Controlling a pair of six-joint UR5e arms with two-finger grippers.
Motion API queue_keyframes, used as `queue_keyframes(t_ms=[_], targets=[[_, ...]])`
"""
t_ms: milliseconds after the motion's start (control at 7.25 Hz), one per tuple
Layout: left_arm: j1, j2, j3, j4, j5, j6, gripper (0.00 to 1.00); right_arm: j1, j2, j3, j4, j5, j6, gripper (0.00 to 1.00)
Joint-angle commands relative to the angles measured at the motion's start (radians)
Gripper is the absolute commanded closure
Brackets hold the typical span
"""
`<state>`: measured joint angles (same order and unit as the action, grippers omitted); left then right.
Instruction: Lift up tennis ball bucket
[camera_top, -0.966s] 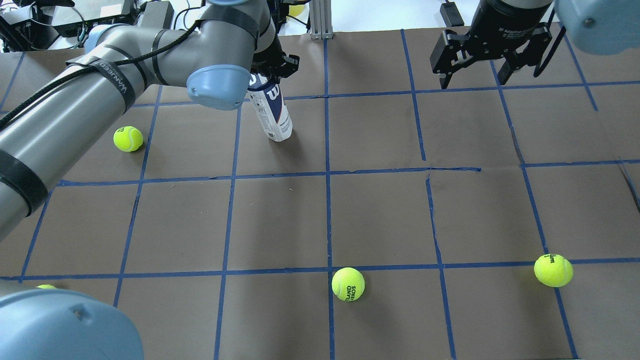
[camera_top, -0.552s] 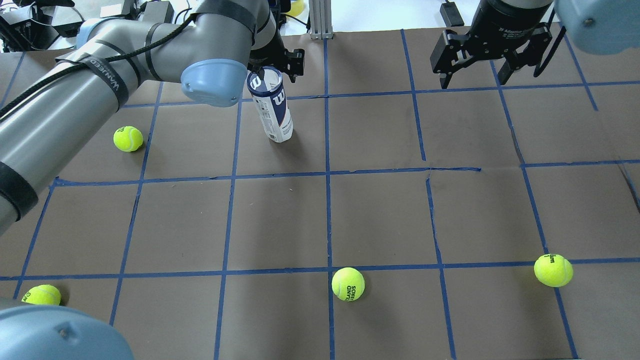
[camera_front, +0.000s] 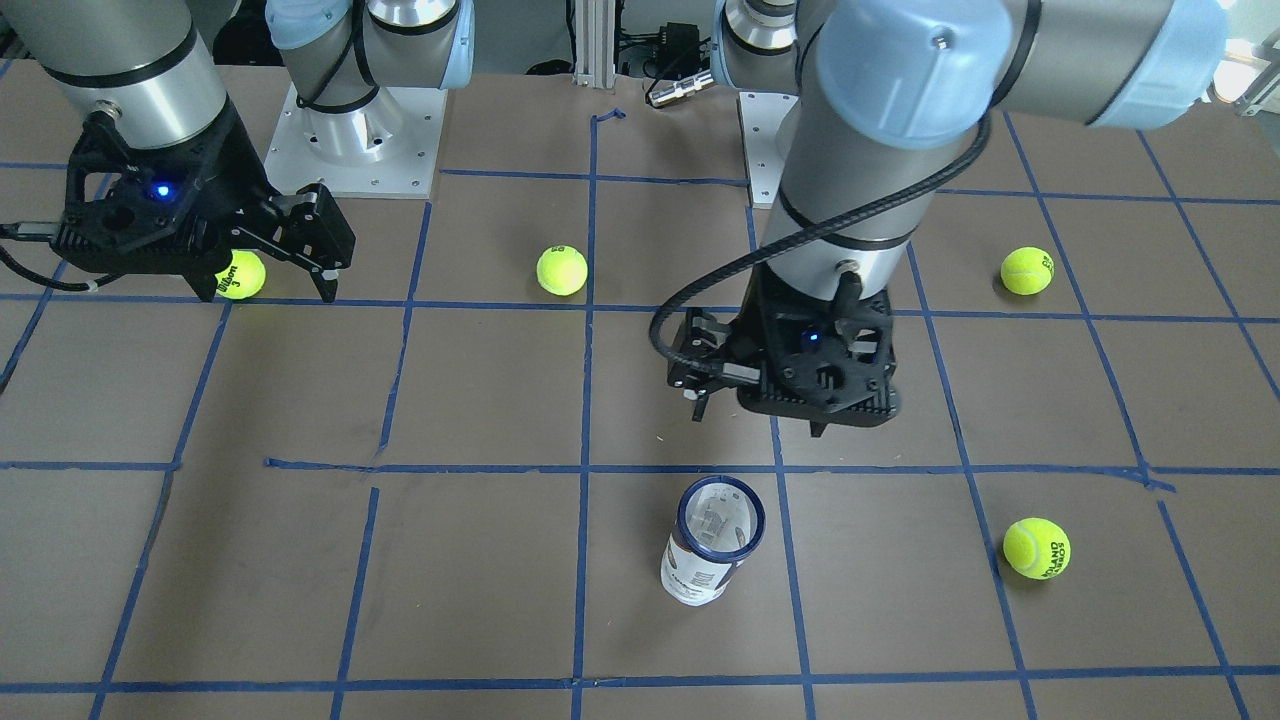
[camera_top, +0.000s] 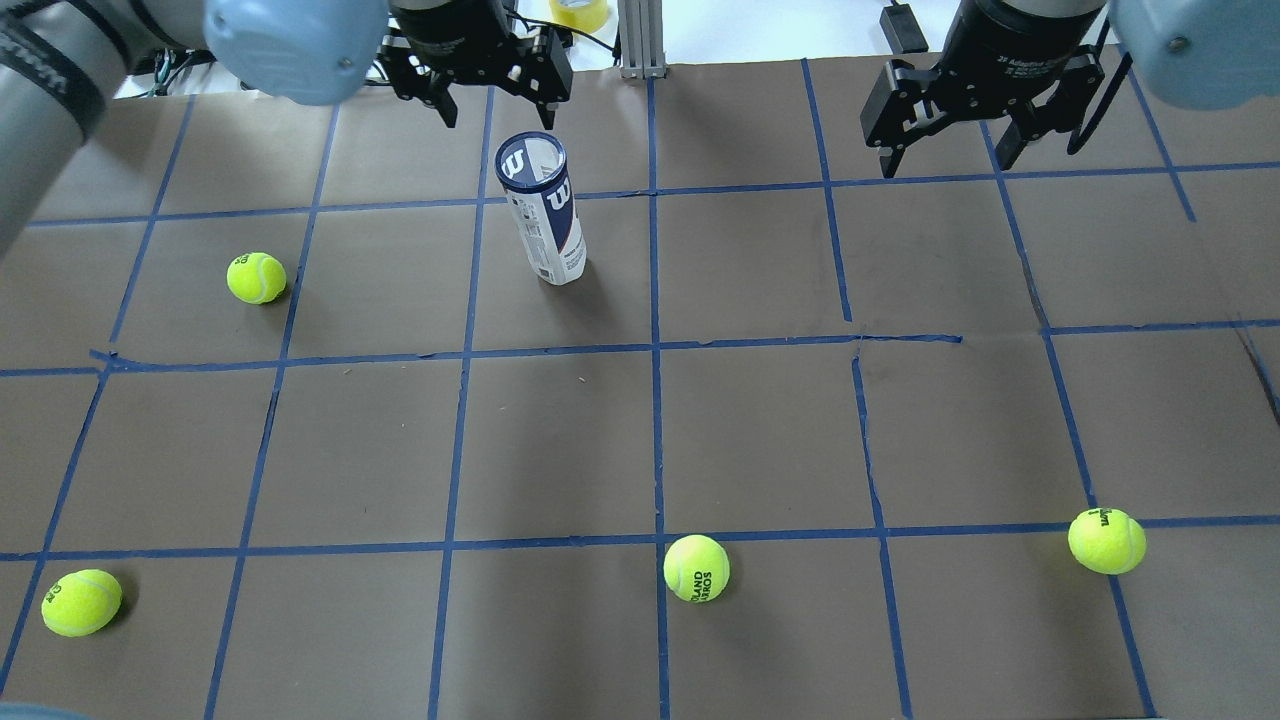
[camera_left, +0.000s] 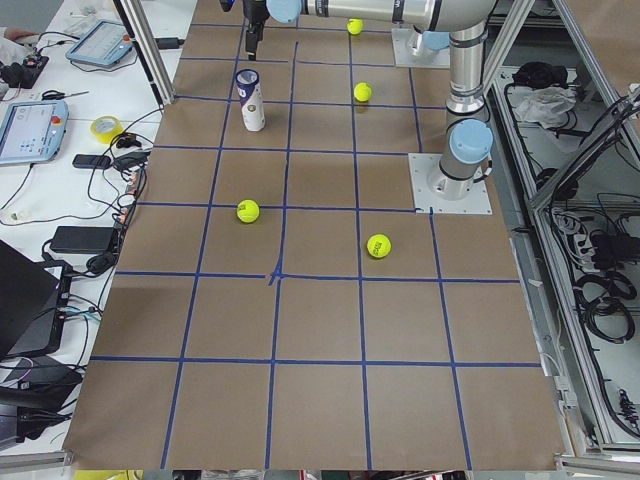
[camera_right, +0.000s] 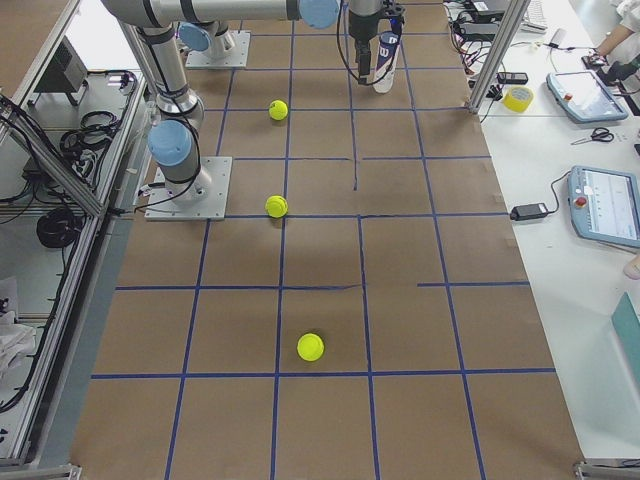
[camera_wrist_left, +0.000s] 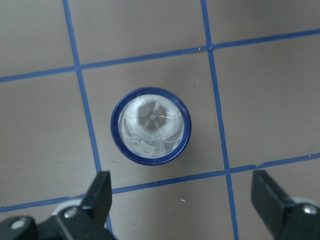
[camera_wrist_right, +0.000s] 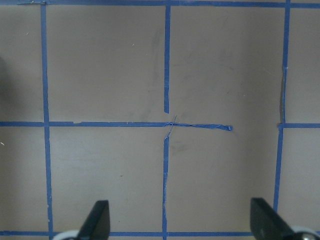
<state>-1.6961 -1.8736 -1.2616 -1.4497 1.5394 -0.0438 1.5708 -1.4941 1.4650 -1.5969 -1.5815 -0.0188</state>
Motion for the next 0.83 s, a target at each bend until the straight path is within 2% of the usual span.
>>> queue_keyframes(t_ms=[0, 414, 690], targets=[[0.114, 0.078, -0.049, -0.109, 0.002, 0.028, 0.00, 0.000, 0.000, 0.000, 0.000, 0.000, 0.000, 0.00], [0.138, 0.175, -0.201, -0.097, 0.010, 0.059, 0.00, -0.002, 0.000, 0.000, 0.000, -0.002, -0.001, 0.00], [0.141, 0.197, -0.242, -0.052, 0.014, 0.061, 0.00, 0.000, 0.000, 0.000, 0.000, -0.002, -0.001, 0.00]])
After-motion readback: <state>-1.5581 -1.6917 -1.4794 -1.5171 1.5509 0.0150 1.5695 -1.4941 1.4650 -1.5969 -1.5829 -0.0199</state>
